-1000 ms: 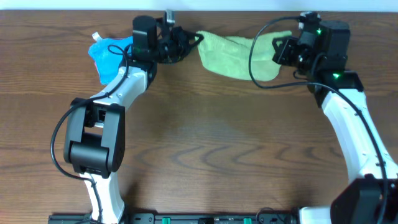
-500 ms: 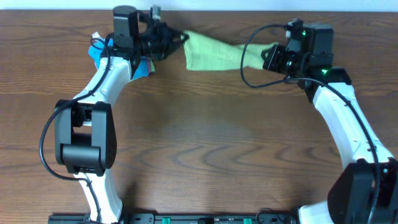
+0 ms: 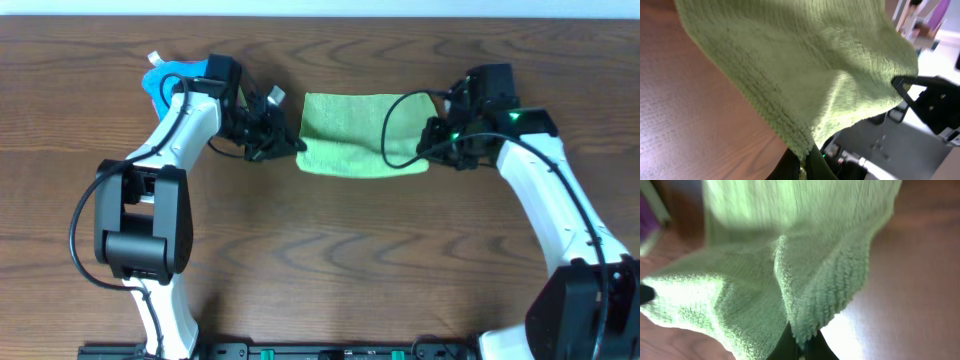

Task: Fold the cloth

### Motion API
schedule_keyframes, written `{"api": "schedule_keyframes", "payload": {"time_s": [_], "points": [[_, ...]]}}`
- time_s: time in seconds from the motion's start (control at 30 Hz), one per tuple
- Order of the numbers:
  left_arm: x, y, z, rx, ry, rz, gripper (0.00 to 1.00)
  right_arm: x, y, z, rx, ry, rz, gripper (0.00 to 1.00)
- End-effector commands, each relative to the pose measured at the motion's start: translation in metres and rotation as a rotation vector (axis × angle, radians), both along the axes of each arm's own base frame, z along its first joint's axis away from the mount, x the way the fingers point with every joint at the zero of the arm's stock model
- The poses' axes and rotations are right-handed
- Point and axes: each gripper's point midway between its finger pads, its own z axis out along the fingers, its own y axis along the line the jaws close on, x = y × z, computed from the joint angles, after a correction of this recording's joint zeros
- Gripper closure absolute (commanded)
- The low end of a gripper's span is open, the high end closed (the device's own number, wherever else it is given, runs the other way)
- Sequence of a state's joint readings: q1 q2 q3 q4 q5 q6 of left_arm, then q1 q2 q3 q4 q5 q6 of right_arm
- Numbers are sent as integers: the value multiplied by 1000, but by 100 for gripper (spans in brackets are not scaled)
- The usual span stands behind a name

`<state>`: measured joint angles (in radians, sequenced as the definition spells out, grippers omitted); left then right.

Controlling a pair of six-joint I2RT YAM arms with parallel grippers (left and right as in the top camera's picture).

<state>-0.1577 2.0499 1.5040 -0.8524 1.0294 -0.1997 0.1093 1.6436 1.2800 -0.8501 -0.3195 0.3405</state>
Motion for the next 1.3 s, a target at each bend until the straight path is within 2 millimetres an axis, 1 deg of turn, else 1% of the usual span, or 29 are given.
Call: {"api": "schedule_keyframes", "payload": {"time_s": [0.0, 0.07, 0.2, 0.37, 0.47, 0.57, 0.63, 0.7, 0.8, 0.87, 1.0, 1.1, 1.27], "points": [[-12, 0, -5, 12, -80, -108, 94, -14, 5, -3, -60, -2, 46, 99], [-21, 2, -10, 32, -59, -127, 94, -27, 8, -15, -69, 20, 61, 99], [-37, 8, -25, 67, -11, -145, 94, -49, 6, -31, -68, 39, 55, 99], [-63, 12, -47, 72, 62, -154, 94, -77, 1, -43, -67, 35, 56, 99], [-78, 10, -57, 67, 99, -165, 94, -90, -1, -48, -67, 29, 57, 99], [-88, 3, -60, 53, 120, -182, 94, -102, -6, -54, -81, 29, 46, 99], [-89, -4, -56, 27, 115, -191, 94, -104, -9, -56, -90, 23, 25, 99], [-86, -12, -52, -1, 104, -183, 94, -99, -9, -55, -81, -3, 9, 99], [-74, -25, -45, -29, 76, -150, 94, -85, -8, -50, -76, -57, -19, 99], [-59, -32, -38, -35, 37, -107, 94, -71, -11, -45, -82, -111, -54, 99], [-21, -34, -21, -15, -64, 11, 94, -54, -16, -37, -112, -190, -81, 99], [-1, -36, -14, -19, -119, 67, 94, -42, -25, -32, -154, -245, -113, 99], [20, -31, -19, 41, -168, 141, 94, -23, -41, -24, -235, -328, -175, 99]]}}
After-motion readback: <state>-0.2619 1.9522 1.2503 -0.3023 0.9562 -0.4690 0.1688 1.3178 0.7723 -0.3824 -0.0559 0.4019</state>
